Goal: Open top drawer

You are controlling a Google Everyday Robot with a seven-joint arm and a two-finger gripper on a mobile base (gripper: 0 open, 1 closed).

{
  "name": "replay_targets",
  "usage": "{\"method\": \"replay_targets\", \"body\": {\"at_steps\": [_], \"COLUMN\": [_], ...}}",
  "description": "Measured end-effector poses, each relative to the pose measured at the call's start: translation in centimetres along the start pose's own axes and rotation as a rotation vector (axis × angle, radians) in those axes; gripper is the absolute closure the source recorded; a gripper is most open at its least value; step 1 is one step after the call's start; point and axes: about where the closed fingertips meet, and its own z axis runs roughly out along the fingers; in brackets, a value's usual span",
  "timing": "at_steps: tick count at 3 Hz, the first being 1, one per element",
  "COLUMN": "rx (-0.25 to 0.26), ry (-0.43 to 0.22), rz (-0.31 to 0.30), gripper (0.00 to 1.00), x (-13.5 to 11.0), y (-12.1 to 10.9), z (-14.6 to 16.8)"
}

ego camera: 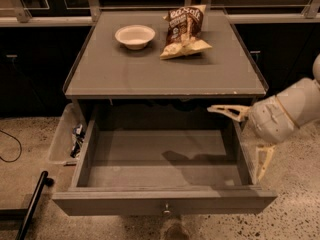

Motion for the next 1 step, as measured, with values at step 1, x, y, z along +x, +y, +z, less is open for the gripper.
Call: {"method": "replay_targets", "body": {"at_steps": [1], "rx": [0.034], "ry": [0.034], "rz": [-0.055], "gripper": [0.0], "x": [-1.33], "y": [-3.49], "z": [-3.17]}}
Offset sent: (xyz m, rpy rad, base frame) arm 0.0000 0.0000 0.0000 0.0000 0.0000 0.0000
